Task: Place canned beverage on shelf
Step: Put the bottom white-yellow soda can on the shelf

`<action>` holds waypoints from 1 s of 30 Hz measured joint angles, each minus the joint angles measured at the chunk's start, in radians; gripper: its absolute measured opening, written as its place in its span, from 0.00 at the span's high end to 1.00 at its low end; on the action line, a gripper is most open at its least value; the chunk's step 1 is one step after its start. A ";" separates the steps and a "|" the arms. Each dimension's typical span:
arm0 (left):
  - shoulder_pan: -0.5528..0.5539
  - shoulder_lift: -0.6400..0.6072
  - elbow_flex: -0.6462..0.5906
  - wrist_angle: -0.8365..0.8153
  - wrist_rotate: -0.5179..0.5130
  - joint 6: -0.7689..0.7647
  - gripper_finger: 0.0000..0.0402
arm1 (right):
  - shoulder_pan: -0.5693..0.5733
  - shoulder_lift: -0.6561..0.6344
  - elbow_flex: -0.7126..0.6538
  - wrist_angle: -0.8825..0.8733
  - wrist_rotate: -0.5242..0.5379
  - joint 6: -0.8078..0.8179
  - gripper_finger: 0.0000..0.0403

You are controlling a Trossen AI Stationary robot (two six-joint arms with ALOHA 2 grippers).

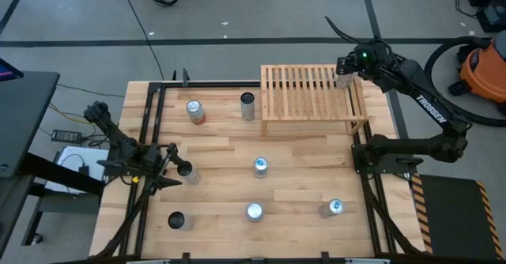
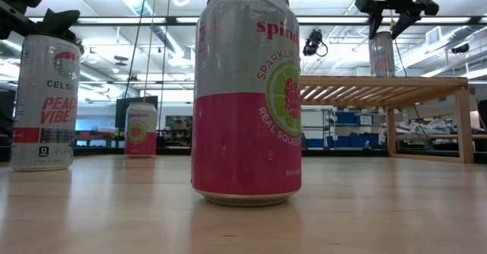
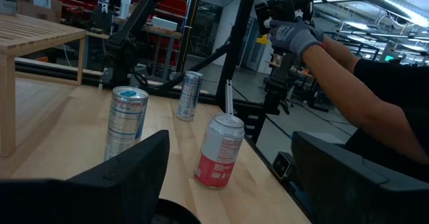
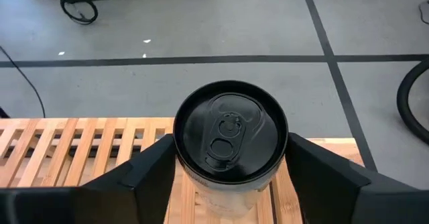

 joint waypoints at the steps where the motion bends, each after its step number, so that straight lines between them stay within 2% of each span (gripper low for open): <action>1: 0.000 0.000 0.000 0.000 0.000 0.000 0.21 | 0.000 0.000 0.000 0.000 -0.003 -0.008 0.37; 11: 0.000 0.000 0.000 0.000 0.000 0.000 0.21 | 0.001 -0.002 0.002 -0.008 -0.011 -0.105 0.41; 22: 0.000 0.000 0.000 0.000 0.000 0.000 0.21 | -0.009 -0.019 -0.003 -0.098 -0.007 -0.098 0.44; 30: 0.000 0.000 0.000 0.000 0.000 0.000 0.21 | -0.026 -0.026 -0.002 -0.101 -0.009 -0.123 0.44</action>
